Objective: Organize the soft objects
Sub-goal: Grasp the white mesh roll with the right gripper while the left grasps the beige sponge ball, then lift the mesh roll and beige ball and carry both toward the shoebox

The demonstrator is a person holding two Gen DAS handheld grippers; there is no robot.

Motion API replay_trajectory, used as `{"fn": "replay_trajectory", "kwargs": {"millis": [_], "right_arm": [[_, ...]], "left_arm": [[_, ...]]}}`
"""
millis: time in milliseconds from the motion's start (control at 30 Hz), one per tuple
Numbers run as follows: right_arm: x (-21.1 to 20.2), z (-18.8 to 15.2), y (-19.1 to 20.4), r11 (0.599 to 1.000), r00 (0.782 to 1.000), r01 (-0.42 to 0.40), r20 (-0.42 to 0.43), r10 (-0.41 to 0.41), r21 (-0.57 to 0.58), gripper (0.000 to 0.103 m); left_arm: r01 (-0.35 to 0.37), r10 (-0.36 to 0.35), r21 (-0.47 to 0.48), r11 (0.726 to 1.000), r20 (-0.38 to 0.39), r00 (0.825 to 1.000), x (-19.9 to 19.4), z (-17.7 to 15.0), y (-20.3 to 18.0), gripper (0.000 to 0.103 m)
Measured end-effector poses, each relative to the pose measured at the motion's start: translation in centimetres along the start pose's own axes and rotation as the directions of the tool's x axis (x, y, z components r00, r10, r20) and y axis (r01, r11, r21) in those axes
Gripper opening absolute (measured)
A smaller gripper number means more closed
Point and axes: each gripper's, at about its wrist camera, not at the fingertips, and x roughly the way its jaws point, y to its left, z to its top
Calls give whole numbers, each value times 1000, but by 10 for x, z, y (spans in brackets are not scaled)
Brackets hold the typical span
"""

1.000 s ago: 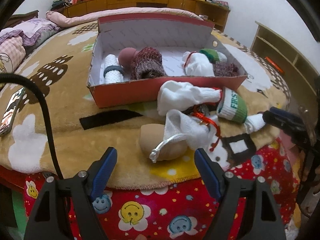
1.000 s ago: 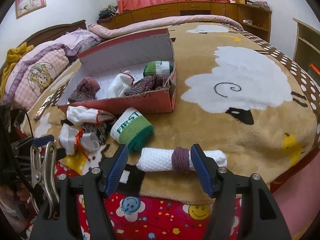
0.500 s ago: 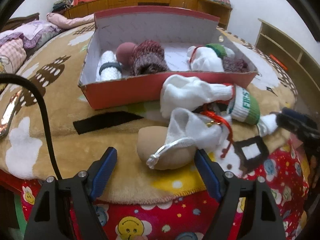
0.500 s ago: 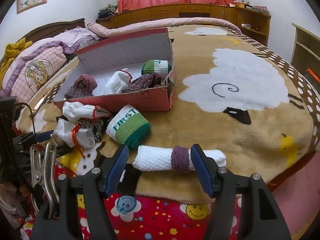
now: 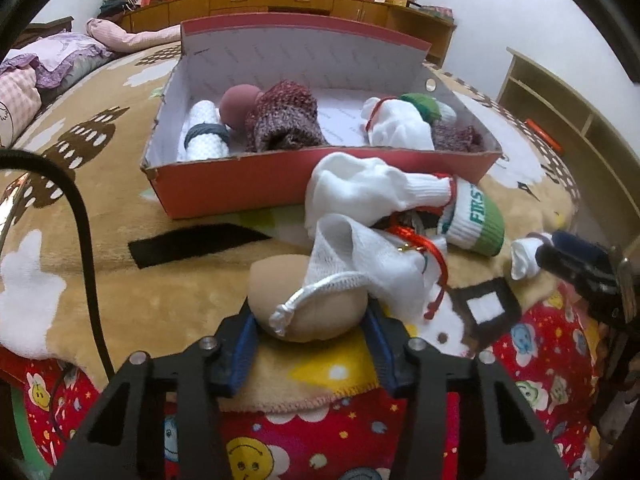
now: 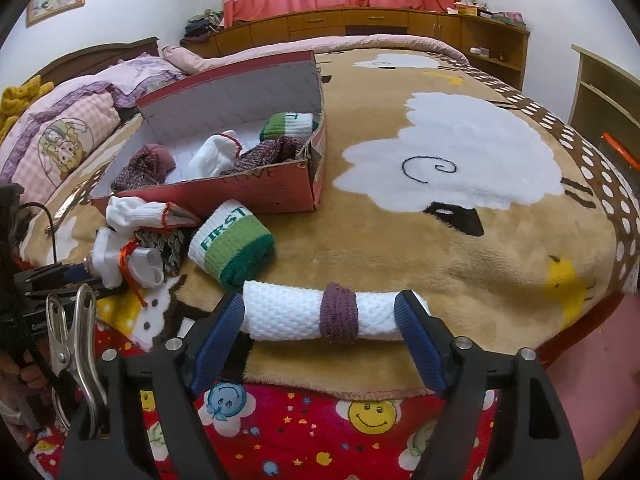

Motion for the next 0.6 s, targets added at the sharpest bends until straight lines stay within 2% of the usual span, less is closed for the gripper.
{"fn": "replay_trajectory", "kwargs": {"millis": [200, 467, 600], "right_arm": [[-7, 0, -2, 1000, 1000, -6, 17, 6, 4, 85], [8, -5, -7, 999, 1000, -19, -4, 19, 34, 91], [15, -5, -1, 1000, 1000, -18, -16, 17, -7, 101]], "left_arm": [[10, -10, -10, 1000, 8, 1000, -14, -3, 2, 50], [19, -17, -37, 999, 30, 999, -31, -3, 9, 50], [27, -25, -42, 999, 31, 999, -34, -4, 10, 50]]}}
